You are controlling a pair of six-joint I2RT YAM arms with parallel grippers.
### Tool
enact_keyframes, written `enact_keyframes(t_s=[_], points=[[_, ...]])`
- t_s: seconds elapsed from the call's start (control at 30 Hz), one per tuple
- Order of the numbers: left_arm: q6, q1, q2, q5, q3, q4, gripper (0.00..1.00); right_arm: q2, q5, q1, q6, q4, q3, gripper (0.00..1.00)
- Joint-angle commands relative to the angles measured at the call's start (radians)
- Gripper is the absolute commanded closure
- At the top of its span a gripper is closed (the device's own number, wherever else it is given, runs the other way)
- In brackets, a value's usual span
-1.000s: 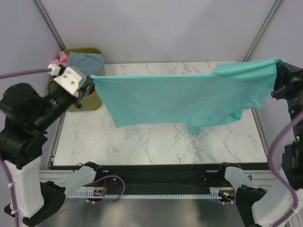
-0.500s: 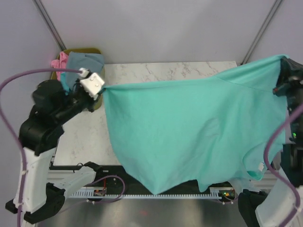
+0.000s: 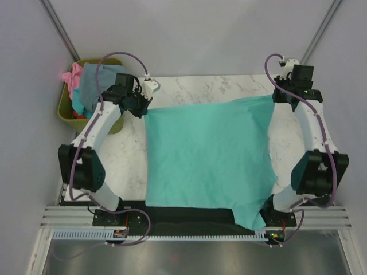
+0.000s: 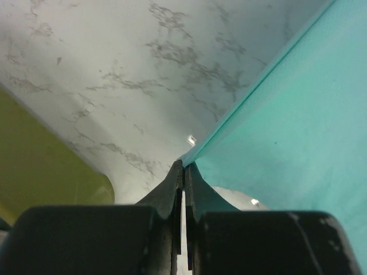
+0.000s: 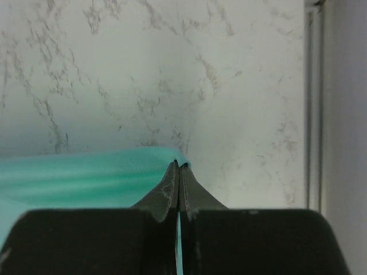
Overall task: Fold and stack the t-shirts
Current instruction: Flatten the tshirt out
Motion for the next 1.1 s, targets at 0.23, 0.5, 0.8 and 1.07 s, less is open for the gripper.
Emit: enact_keyframes(t_s=[0.23, 0.5, 0.8, 1.07], points=[[-0.016, 0.123, 0.533, 0.026, 0.464, 0.098, 0.98, 0.607, 0.037, -0.011, -0.055, 0.132, 0.359, 1.00], [-0.065, 0.122, 0.755, -0.039, 0.695, 0.092, 0.98, 1.034, 0.059, -0.017, -0.008, 0.124, 0.911, 1.00], [-0.102, 0.122, 0.890, -0.118, 0.858, 0.097, 0.98, 1.191, 0.094, 0.014, 0.029, 0.206, 1.057, 1.00], [-0.116, 0.123, 0.840, -0.096, 0.851, 0.110, 0.98, 1.108, 0.082, 0.026, 0.037, 0.201, 1.028, 1.00]])
